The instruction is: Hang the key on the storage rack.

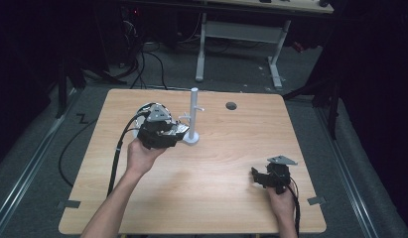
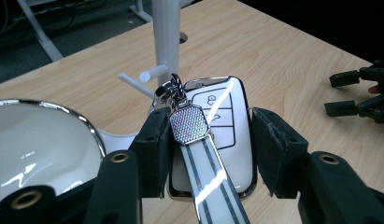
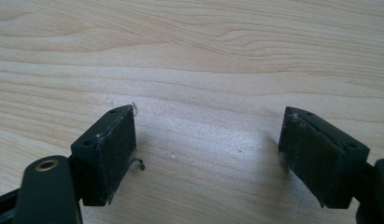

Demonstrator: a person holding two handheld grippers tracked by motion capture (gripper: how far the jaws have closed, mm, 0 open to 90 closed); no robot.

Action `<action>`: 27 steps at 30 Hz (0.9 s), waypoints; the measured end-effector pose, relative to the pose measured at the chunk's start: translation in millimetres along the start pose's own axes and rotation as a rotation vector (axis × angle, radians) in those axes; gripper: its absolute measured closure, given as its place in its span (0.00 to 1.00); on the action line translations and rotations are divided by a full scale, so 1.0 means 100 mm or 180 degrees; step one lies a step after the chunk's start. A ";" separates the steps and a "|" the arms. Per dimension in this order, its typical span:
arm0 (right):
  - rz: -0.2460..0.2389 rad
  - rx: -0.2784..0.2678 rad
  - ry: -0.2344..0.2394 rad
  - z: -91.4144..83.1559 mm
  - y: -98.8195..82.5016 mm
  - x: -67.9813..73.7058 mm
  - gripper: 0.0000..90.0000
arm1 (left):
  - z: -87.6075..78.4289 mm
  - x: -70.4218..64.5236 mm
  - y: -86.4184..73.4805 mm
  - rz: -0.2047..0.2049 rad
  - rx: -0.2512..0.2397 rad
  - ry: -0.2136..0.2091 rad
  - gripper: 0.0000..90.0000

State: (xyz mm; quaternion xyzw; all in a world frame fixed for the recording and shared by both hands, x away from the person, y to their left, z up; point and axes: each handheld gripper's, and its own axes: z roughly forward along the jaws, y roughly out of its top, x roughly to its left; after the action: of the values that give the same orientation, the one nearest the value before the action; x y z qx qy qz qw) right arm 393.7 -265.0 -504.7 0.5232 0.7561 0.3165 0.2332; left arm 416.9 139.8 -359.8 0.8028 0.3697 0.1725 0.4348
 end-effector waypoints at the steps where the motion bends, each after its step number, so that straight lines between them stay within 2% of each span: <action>1: -0.0002 -0.0001 0.0001 0.00 0.00 0.00 0.21 | 0.01 0.00 0.02 0.0004 -0.0006 -0.0003 0.56; 12: -0.0001 0.0003 -0.0001 0.00 0.00 0.00 0.21 | 0.08 0.04 0.13 -0.0022 -0.0051 -0.0032 0.56; 19: -0.0001 0.0003 -0.0001 0.00 0.00 0.00 0.21 | 0.15 0.06 0.13 -0.0065 -0.0040 -0.0059 0.56; 27: -0.0001 0.0002 -0.0001 0.00 0.00 0.00 0.21 | 0.22 0.05 0.12 -0.0035 0.0002 -0.0044 0.56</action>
State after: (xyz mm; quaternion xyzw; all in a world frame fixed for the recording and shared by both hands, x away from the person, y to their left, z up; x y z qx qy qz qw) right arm 393.6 -265.0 -504.6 0.5232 0.7563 0.3161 0.2331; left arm 438.5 126.5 -362.4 0.8021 0.3711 0.1645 0.4380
